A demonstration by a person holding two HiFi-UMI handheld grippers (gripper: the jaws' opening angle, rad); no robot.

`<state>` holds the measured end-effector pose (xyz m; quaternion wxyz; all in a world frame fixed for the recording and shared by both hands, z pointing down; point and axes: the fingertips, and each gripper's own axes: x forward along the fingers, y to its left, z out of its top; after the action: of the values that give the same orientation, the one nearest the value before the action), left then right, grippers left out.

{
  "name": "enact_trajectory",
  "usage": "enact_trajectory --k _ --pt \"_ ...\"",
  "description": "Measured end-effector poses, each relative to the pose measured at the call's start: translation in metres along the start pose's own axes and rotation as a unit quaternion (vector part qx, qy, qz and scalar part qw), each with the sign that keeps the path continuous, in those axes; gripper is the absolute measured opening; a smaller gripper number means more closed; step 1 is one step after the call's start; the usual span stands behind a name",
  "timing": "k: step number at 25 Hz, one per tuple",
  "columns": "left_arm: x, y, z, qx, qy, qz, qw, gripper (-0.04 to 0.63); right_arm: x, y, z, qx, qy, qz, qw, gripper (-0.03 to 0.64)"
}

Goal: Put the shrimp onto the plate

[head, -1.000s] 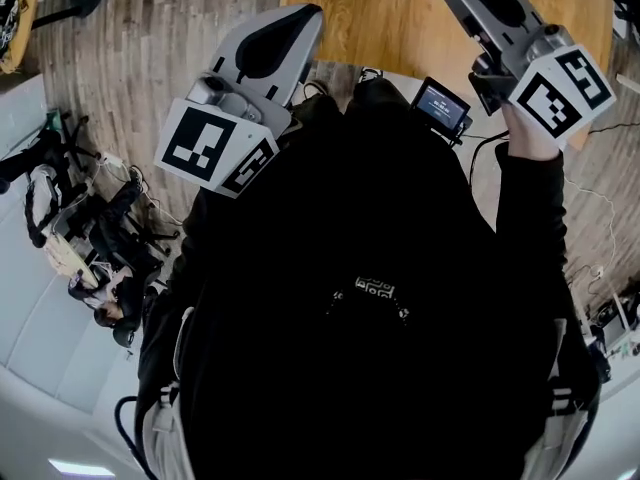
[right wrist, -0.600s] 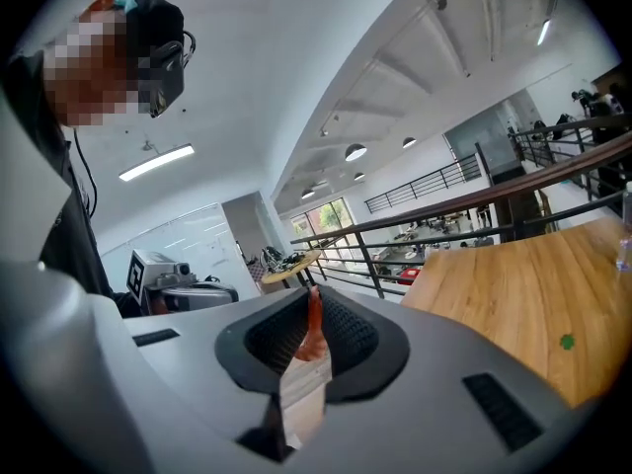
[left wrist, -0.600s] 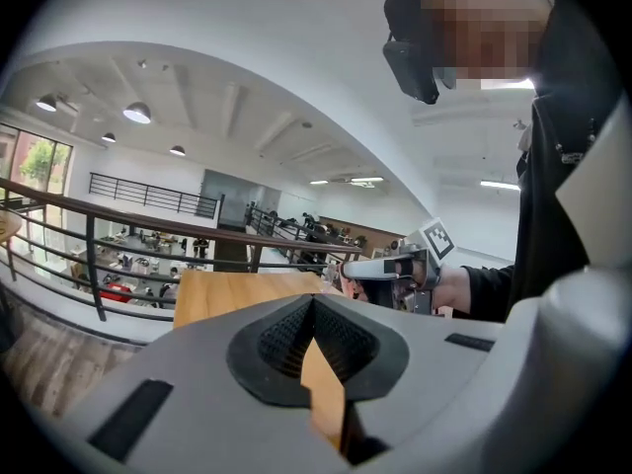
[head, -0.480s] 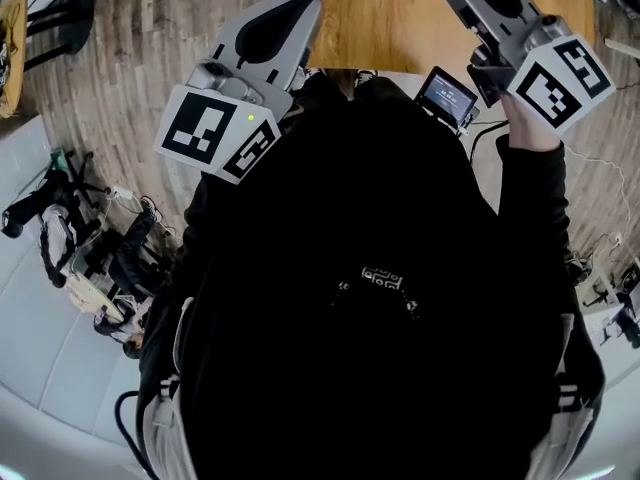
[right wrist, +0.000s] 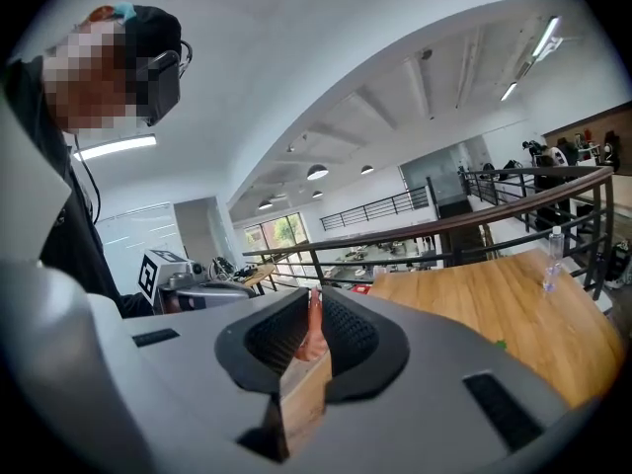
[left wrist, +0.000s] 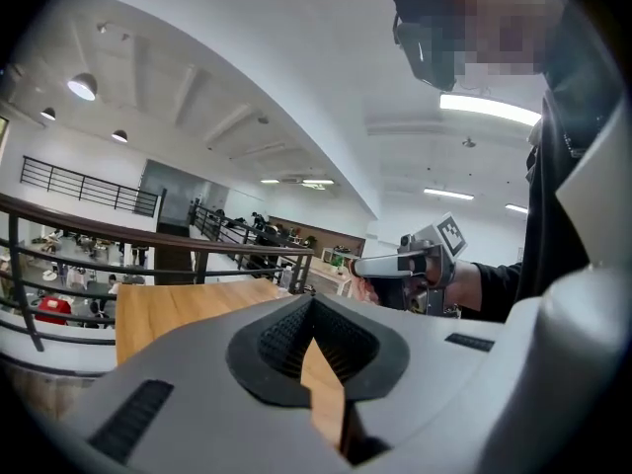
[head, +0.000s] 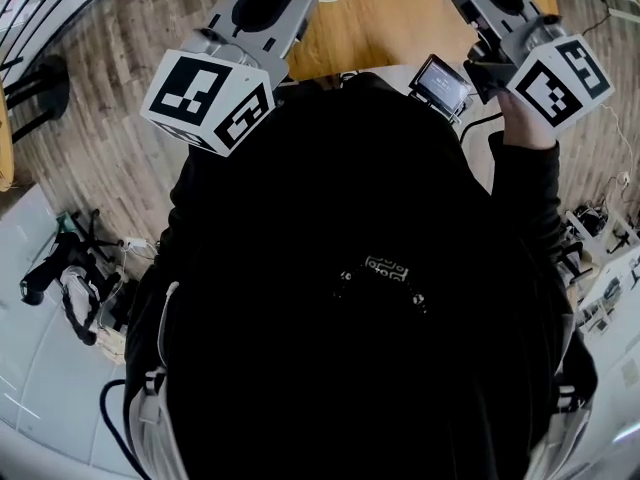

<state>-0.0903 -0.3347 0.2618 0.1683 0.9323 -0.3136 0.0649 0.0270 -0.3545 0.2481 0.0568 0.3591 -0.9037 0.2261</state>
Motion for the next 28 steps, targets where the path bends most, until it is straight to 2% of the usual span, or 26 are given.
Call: enact_trajectory --k 6,10,17,24,28 --pt "0.004 0.013 0.007 0.021 0.014 -0.020 0.9995 0.003 0.014 0.003 0.013 -0.013 -0.007 -0.015 1.000 0.054" --pt "-0.011 0.044 0.011 0.028 0.013 -0.010 0.9995 0.003 0.047 0.009 0.015 -0.015 -0.009 -0.005 1.000 0.054" --pt "-0.016 0.040 0.007 0.026 0.017 0.010 0.9994 0.003 0.048 0.010 0.010 -0.024 0.004 0.014 1.000 0.054" --pt "-0.029 0.033 -0.006 -0.013 0.030 0.039 0.9987 0.003 0.054 0.007 -0.003 -0.037 0.063 0.028 0.997 0.054" --pt "-0.035 0.037 -0.037 -0.051 0.050 0.044 0.9965 0.003 0.077 -0.004 -0.033 -0.030 0.115 0.035 0.992 0.054"
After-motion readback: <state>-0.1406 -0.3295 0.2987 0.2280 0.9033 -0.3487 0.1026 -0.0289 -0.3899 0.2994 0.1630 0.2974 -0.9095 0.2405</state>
